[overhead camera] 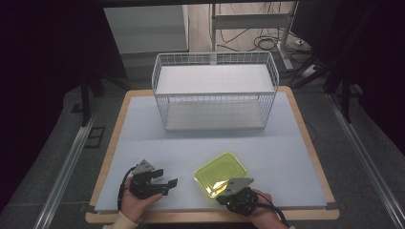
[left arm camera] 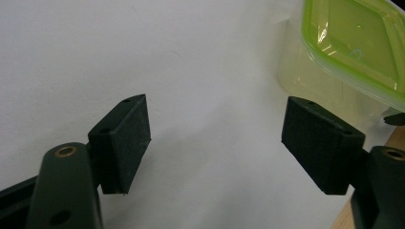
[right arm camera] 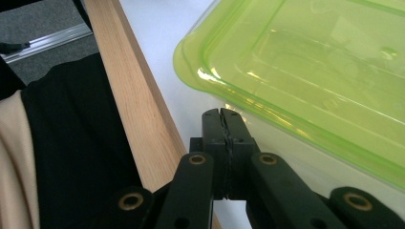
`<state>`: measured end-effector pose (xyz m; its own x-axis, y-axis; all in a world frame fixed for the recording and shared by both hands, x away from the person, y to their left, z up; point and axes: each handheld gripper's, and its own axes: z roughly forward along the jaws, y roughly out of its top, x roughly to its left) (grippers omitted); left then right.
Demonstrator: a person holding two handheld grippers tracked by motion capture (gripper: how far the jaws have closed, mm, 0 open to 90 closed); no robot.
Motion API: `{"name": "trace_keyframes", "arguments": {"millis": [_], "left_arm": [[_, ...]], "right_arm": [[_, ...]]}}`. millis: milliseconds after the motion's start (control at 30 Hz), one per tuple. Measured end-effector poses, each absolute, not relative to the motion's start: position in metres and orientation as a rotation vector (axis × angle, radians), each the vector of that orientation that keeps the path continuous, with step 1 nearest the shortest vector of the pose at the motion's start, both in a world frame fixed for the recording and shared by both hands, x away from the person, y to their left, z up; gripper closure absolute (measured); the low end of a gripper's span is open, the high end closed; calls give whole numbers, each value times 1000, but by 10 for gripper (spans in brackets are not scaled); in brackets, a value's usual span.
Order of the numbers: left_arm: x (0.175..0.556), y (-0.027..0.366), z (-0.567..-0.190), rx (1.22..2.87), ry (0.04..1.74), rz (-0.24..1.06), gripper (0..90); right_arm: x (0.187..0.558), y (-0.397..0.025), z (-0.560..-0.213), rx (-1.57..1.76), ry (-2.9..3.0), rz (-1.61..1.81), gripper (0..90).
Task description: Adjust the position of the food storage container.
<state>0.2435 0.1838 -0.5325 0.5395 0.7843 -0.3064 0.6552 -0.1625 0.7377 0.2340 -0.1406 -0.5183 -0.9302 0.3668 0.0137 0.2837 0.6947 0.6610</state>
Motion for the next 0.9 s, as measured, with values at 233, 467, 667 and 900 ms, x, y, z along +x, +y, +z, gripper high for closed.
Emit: {"name": "trace_keyframes", "arguments": {"millis": [233, 467, 667, 900], "left_arm": [[243, 184, -532, 1886, 1173, 179, 244], [243, 185, -533, 1884, 1172, 174, 244], [243, 185, -532, 1883, 1167, 173, 244], [242, 186, -531, 1879, 1159, 173, 243]], "right_arm": [[236, -126, -523, 562, 2757, 1062, 900], [235, -110, -528, 584, 2706, 1067, 900], [238, -97, -531, 596, 2685, 1066, 900], [233, -94, -530, 596, 2689, 1069, 900]]}}
